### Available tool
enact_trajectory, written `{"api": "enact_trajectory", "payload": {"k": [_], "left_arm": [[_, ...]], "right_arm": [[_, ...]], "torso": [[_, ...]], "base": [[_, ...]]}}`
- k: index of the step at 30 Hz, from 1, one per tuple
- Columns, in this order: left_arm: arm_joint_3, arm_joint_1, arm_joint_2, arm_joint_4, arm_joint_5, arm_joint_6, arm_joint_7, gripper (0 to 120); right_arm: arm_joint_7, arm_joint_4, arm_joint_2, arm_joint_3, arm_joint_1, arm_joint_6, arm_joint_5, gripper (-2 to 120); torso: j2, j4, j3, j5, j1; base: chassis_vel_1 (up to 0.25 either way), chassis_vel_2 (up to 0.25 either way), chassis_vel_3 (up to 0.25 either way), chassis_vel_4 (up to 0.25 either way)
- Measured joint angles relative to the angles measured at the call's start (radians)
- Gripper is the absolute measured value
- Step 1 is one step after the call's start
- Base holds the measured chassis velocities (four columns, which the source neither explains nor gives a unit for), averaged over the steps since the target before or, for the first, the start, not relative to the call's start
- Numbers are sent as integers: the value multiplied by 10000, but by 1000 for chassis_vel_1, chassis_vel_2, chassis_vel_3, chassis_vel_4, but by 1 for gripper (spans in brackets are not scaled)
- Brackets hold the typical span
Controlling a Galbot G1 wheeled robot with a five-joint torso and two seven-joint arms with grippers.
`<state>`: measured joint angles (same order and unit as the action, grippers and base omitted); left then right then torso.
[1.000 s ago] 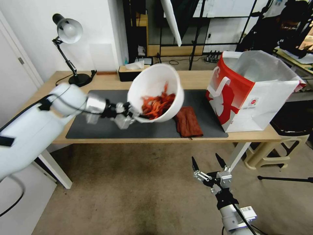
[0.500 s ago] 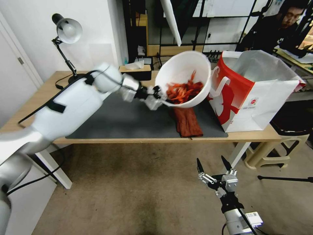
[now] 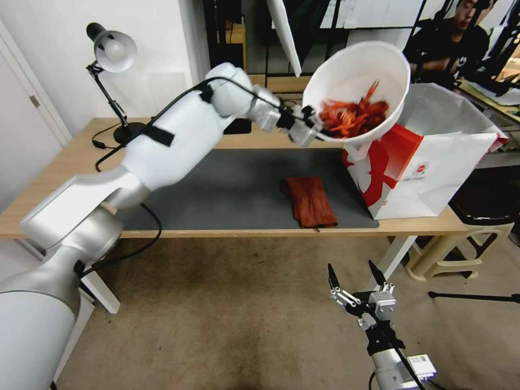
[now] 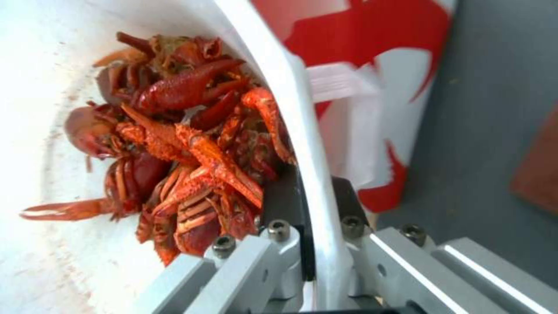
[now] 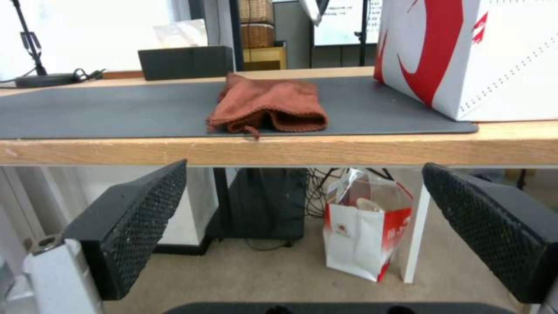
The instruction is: Sweep shrimp from table into container with towel, then put container into takeout bag.
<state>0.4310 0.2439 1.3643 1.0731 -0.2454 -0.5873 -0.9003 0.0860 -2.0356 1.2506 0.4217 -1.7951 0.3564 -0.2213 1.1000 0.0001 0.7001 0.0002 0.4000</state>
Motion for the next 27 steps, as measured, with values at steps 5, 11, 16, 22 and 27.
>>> {"api": "enact_trajectory", "payload": {"k": [5, 11, 16, 22, 27], "left_arm": [[-109, 243, 585, -633, -225, -85, 276, 0], [-129, 456, 1437, -1247, -442, -77, 696, 0], [-6, 553, 1745, -1452, -501, -24, 960, 0], [53, 638, 1862, -1560, -583, 67, 1195, 0], [70, 683, 2036, -1627, -654, 131, 1294, 0]], "right_arm": [[-6, 14, 1, -13, 36, 7, -3, 100], [-12, 82, -5, 40, 65, 15, -42, 100], [-25, 123, 27, 34, 87, 21, -43, 100], [-58, 149, 56, 35, 84, 47, -43, 100], [-81, 174, 87, 36, 44, 89, -40, 100]], "torso": [[0, 2, 0, -1, 0], [0, -3, 0, 1, 0], [0, -2, -1, 0, 0], [0, 0, -2, -1, 0], [0, 1, -1, -1, 0]], "base": [[0, 0, 0, 0], [0, 0, 0, 0], [0, 0, 0, 0], [0, 0, 0, 0], [0, 0, 0, 0]]}}
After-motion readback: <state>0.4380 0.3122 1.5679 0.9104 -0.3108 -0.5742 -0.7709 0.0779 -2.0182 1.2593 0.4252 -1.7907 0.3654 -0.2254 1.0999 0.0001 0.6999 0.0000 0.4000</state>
